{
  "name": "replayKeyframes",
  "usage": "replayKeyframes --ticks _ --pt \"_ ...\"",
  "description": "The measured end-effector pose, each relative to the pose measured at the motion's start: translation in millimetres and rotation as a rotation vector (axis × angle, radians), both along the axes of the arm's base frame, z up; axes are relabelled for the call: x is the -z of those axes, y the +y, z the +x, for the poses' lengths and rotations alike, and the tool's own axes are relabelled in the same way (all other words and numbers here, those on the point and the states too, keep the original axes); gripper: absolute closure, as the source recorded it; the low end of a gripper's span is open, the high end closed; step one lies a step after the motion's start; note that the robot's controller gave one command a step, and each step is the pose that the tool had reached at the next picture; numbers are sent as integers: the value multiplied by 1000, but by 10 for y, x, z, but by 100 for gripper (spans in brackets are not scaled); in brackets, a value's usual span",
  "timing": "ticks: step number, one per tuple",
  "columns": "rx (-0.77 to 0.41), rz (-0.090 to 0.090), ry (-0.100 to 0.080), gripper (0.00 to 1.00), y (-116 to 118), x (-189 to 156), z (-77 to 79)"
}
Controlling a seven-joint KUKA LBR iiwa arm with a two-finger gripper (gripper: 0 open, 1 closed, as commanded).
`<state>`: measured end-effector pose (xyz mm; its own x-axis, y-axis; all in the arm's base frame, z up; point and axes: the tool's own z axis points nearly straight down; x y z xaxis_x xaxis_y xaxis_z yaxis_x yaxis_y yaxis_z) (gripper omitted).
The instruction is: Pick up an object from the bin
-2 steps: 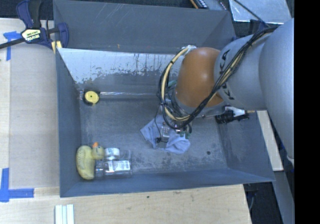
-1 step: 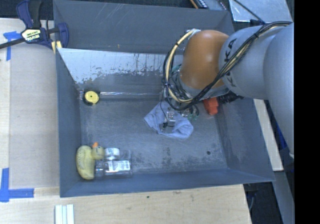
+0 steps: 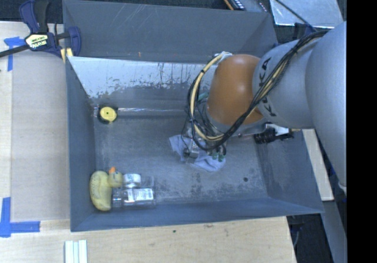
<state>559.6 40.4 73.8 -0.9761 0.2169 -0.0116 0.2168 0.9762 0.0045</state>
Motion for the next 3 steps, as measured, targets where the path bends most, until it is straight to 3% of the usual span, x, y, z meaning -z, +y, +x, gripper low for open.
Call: replayKeyframes --ticks 3 --pt "0 0 1 100 -1 -135 -8"
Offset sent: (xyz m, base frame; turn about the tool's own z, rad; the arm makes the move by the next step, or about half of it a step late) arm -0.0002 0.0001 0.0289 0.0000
